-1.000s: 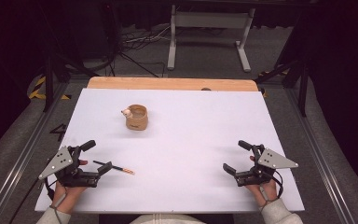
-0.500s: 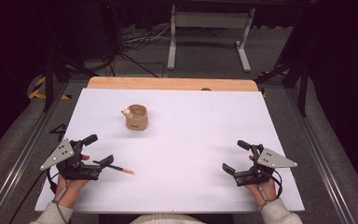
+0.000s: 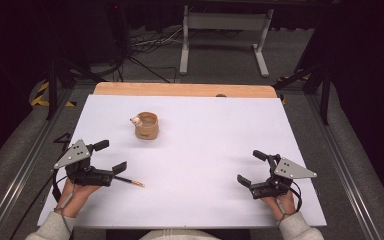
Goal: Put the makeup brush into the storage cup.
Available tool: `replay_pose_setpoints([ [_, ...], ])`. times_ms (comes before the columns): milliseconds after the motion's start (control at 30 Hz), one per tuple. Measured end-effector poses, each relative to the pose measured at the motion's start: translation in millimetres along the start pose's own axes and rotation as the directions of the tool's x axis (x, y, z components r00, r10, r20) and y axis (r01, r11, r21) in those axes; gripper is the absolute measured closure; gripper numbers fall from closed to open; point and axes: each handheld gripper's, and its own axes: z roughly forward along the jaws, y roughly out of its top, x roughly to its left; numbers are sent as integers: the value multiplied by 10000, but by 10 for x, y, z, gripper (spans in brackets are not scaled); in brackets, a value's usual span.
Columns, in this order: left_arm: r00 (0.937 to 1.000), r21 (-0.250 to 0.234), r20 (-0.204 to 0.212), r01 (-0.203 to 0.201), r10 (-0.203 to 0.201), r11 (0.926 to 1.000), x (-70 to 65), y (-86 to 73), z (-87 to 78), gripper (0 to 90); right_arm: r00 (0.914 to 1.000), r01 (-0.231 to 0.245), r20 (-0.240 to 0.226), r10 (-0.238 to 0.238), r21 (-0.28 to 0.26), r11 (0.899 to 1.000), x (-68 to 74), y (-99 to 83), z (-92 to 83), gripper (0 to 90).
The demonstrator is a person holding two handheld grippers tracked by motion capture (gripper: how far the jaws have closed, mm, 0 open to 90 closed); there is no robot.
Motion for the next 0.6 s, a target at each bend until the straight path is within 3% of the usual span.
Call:
replay_pose_setpoints([
  [133,10000,566,-79,-34,39,9984,-4,61,15,18,9999,-116,-115,115,-67,9999,-4,-1,1,0],
  [233,9999,1297,111,104,-120,9915,24,142,18,14,9998,-164,-138,164,-38,9999,-8,-5,6,0],
  [367,9996,2191,-95,-249,277,9754,8,233,39,13,9995,-265,-166,266,48,9996,-17,-8,5,0],
  [500,9989,2752,29,-451,461,9603,6,313,56,14,9996,-266,-112,266,36,9996,-22,-6,-1,1],
  [567,9982,3113,36,-580,599,9485,9,363,72,9,9993,-332,-155,333,52,9994,-25,-8,2,1],
  [600,9982,3113,36,-580,599,9485,9,363,72,8,9993,-332,-155,333,52,9994,-25,-8,2,1],
])
